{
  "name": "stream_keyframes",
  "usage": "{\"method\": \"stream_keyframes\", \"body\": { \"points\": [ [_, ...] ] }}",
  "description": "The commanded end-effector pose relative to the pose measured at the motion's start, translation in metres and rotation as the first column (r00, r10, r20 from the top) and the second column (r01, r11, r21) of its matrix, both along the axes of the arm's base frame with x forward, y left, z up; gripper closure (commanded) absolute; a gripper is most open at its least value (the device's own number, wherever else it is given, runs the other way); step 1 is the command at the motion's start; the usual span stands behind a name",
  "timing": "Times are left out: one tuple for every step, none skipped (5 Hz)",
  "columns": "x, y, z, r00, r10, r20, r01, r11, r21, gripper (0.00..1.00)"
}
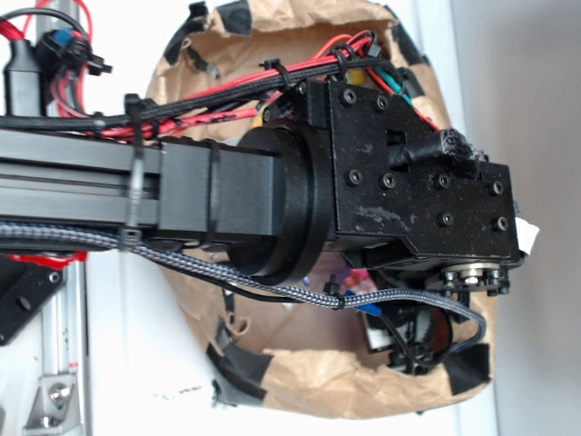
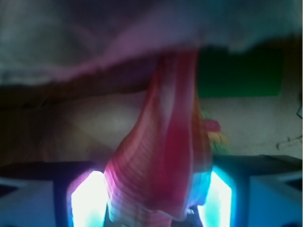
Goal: Grab the shell.
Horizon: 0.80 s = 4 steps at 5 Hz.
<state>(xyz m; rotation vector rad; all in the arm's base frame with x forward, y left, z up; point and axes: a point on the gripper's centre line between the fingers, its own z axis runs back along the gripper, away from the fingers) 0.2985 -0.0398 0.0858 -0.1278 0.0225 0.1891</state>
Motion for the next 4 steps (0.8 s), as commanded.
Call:
{"method": "stream_keyframes", "body": {
  "points": [
    [-0.02, 0.023, 0.074, 0.99, -0.044, 0.136, 0.035, 0.997, 0.071, 1.0],
    [-0.028, 0.039, 0.088, 0.985, -0.042, 0.166, 0.026, 0.995, 0.092, 1.0],
    [-0.027, 0.045, 0.09, 0.986, -0.039, 0.161, 0.022, 0.994, 0.104, 1.0],
    [-0.026, 0.045, 0.087, 0.987, -0.028, 0.161, 0.011, 0.994, 0.106, 1.0]
  ]
}}
